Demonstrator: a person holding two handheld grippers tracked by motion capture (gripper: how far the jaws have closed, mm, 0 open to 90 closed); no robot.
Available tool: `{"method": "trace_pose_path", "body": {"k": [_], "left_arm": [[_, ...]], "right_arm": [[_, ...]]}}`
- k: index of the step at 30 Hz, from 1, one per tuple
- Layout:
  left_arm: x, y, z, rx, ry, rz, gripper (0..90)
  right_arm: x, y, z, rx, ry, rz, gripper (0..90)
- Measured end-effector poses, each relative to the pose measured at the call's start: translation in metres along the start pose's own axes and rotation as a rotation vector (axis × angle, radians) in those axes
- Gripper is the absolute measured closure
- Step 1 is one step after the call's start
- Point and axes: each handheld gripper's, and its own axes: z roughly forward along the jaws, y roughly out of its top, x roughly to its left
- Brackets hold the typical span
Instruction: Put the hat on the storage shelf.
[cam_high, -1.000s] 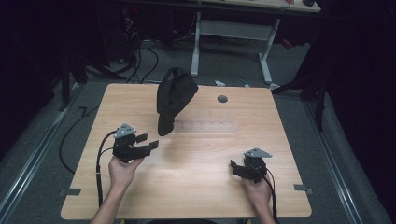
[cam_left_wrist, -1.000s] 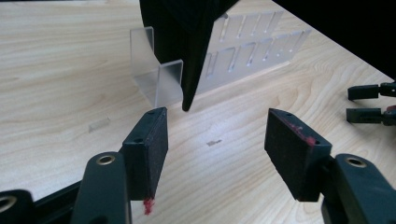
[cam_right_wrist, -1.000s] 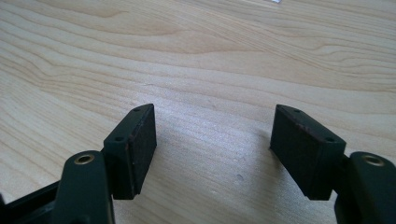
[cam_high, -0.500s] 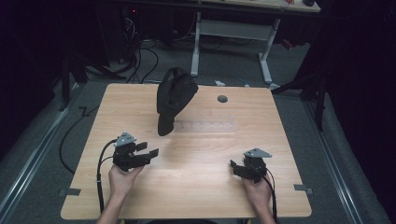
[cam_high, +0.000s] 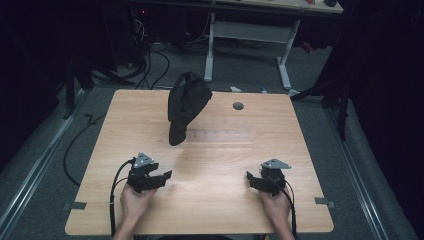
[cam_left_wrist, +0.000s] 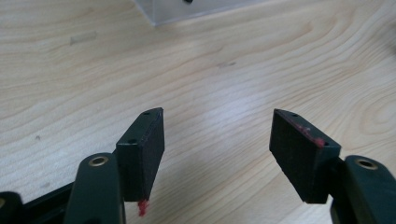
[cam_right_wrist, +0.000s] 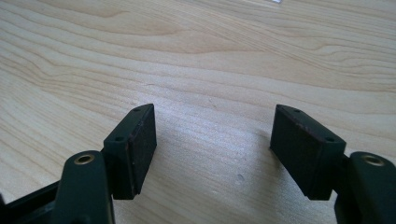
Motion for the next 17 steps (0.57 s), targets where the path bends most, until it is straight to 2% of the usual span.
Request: {"method": "trace_pose_path", "body": {"k": [6, 9, 17], "left_arm": [[-0.003, -0.008, 0.013, 0.047, 0.081, 0.053, 34.8], [-0.005, -0.013, 0.016, 0.028, 0.110, 0.079, 33.9], [-0.006, -0.014, 0.017, 0.024, 0.113, 0.083, 30.4]], "right_arm": [[0.000, 0.000, 0.000, 0.000, 0.000, -0.001, 31.6], [0.000, 0.000, 0.000, 0.000, 0.000, -0.001, 31.6], [0.000, 0.000, 0.000, 0.000, 0.000, -0.001, 31.6]]}}
